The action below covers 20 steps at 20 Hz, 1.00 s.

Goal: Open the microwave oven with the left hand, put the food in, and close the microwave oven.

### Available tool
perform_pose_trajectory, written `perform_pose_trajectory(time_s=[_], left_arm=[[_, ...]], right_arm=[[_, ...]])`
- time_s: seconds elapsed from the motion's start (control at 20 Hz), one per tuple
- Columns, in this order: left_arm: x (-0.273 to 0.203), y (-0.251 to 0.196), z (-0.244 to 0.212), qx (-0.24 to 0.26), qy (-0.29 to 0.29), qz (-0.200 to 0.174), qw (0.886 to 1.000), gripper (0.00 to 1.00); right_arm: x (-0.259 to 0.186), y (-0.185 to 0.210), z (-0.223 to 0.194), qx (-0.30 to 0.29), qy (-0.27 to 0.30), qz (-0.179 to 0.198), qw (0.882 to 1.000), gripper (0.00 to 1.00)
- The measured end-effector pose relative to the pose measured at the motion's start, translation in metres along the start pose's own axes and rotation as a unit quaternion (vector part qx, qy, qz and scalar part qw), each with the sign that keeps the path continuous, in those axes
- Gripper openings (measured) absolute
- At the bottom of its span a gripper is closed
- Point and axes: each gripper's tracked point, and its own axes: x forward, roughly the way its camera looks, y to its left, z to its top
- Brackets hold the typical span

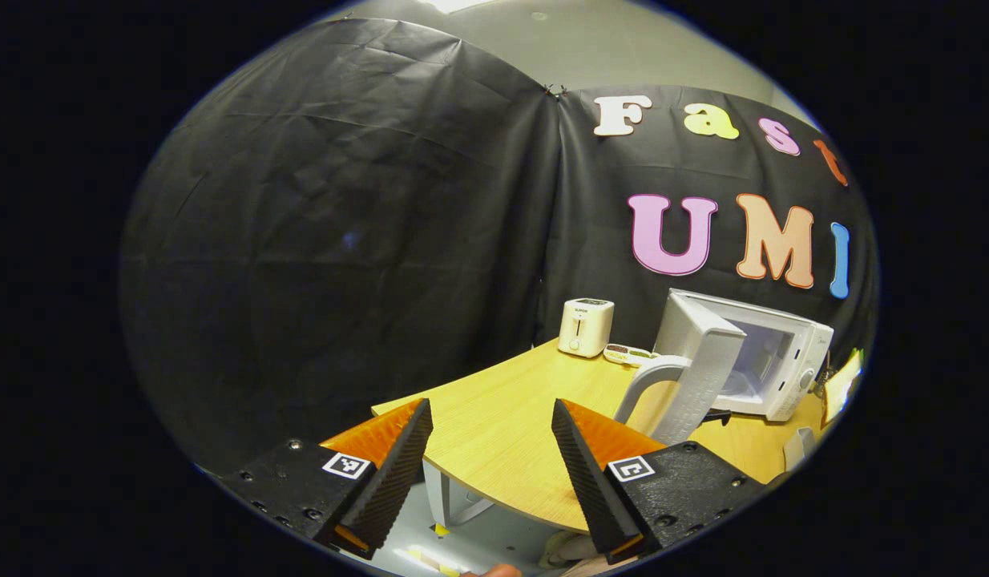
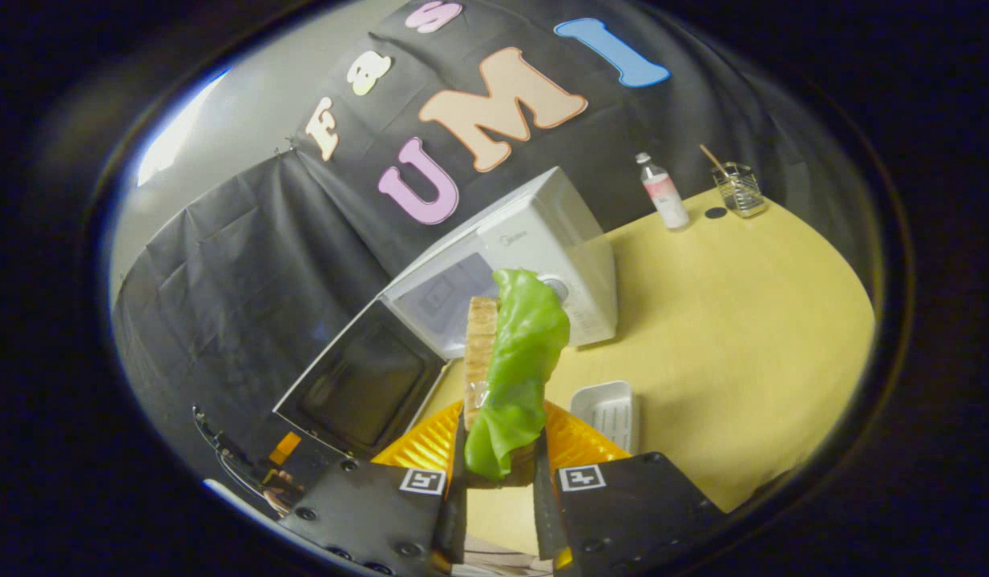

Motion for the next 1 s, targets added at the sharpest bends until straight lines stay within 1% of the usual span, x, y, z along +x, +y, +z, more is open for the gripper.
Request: perform_pose_trajectory(time_s=[0.15, 0.3, 0.5, 0.8, 0.85, 0.9, 1.0], left_arm=[[-0.002, -0.009, 0.009, -0.005, -0.021, -0.019, 1.000, 0.92], [0.001, -0.013, 0.008, 0.000, -0.021, -0.032, 0.999, 0.92], [0.006, -0.017, 0.004, 0.002, -0.019, -0.047, 0.999, 0.92], [0.023, -0.017, -0.004, 0.007, -0.013, -0.061, 0.998, 0.92], [0.026, -0.019, -0.006, 0.004, -0.010, -0.065, 0.998, 0.87], [0.029, -0.020, -0.010, 0.002, -0.006, -0.068, 0.998, 0.92], [0.035, -0.021, -0.018, 0.001, 0.003, -0.071, 0.997, 0.92]], right_arm=[[0.024, 0.022, -0.011, 0.009, 0.000, 0.017, 1.000, 0.37], [0.049, 0.041, -0.023, 0.023, -0.006, 0.025, 0.999, 0.36], [0.085, 0.062, -0.037, 0.036, -0.020, 0.022, 0.999, 0.36], [0.132, 0.087, -0.049, 0.017, -0.032, 0.002, 0.999, 0.37], [0.140, 0.093, -0.048, 0.007, -0.036, 0.000, 0.999, 0.37], [0.148, 0.100, -0.049, 0.004, -0.040, 0.001, 0.999, 0.37], [0.170, 0.114, -0.053, 0.008, -0.036, 0.010, 0.999, 0.37]])
